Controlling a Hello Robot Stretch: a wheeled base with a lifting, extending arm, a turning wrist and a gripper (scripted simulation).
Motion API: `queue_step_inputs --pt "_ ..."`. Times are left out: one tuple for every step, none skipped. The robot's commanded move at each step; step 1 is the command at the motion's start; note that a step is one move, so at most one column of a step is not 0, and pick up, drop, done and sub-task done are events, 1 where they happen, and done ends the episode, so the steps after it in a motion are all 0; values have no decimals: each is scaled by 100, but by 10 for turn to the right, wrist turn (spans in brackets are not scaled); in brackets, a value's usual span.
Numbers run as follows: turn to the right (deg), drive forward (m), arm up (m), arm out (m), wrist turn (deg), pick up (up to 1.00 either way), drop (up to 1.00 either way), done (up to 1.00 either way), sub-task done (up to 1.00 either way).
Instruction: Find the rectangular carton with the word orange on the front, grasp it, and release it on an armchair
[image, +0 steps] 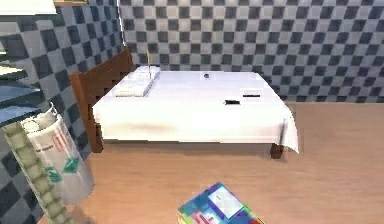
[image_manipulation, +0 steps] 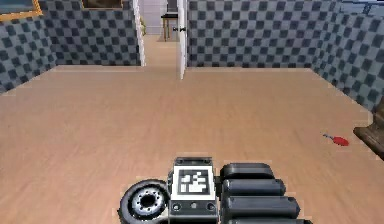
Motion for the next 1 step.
queue_step_inputs --pt "-450 0 0 0 0 0 0 0 0"
